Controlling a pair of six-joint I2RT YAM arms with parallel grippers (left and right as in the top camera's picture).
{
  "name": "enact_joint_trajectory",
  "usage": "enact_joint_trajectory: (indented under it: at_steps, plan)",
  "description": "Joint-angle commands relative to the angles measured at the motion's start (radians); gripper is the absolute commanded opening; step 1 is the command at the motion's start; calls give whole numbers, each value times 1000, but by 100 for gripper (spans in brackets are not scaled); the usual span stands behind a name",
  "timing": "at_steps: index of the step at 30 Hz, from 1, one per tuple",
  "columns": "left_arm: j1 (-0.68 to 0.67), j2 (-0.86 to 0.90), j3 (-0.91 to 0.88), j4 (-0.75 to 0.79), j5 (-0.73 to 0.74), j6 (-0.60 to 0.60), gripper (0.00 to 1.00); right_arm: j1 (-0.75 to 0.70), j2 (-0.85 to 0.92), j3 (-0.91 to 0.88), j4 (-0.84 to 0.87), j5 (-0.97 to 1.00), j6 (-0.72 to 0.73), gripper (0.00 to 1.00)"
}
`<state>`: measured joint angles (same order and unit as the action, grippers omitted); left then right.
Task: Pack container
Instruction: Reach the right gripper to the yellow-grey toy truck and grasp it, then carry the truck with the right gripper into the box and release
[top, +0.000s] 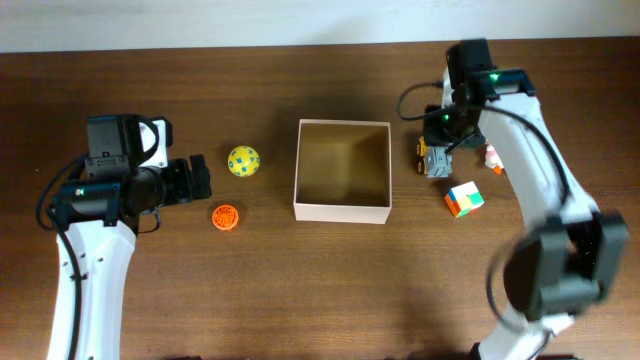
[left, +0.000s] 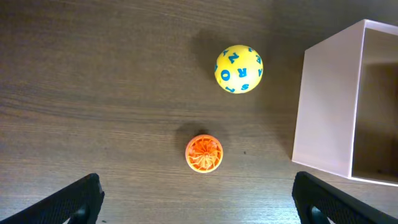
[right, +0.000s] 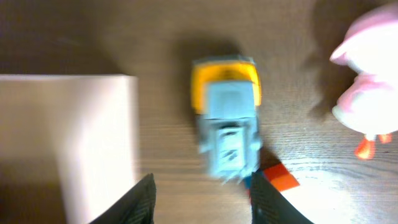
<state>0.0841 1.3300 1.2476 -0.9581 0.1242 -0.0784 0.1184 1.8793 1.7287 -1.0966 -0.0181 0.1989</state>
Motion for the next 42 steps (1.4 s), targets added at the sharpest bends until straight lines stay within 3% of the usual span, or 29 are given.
enact_joint_trajectory:
  at_steps: [1, 5, 10, 13, 22, 32, 42]
  plan:
    - [-5, 4, 17, -2, 11, 16, 99, 84, -134, 31, -16, 12, 92, 39]
    - [-5, 4, 17, -2, 11, 16, 99, 163, -174, 31, -14, 82, 103, 40]
    - [-5, 4, 17, -2, 11, 16, 99, 142, -127, 28, 0, 240, 109, 54]
    - [-5, 4, 17, -2, 11, 16, 99, 85, -63, 26, 18, 234, 40, 63]
    - [-5, 4, 17, -2, 11, 16, 99, -47, 136, 26, 43, 124, -78, 75]
    - [-5, 4, 17, -2, 11, 16, 99, -72, 260, 21, 54, -35, -162, 75]
    - [-5, 4, 17, -2, 11, 16, 99, -75, 270, -88, 113, -31, -134, 51]
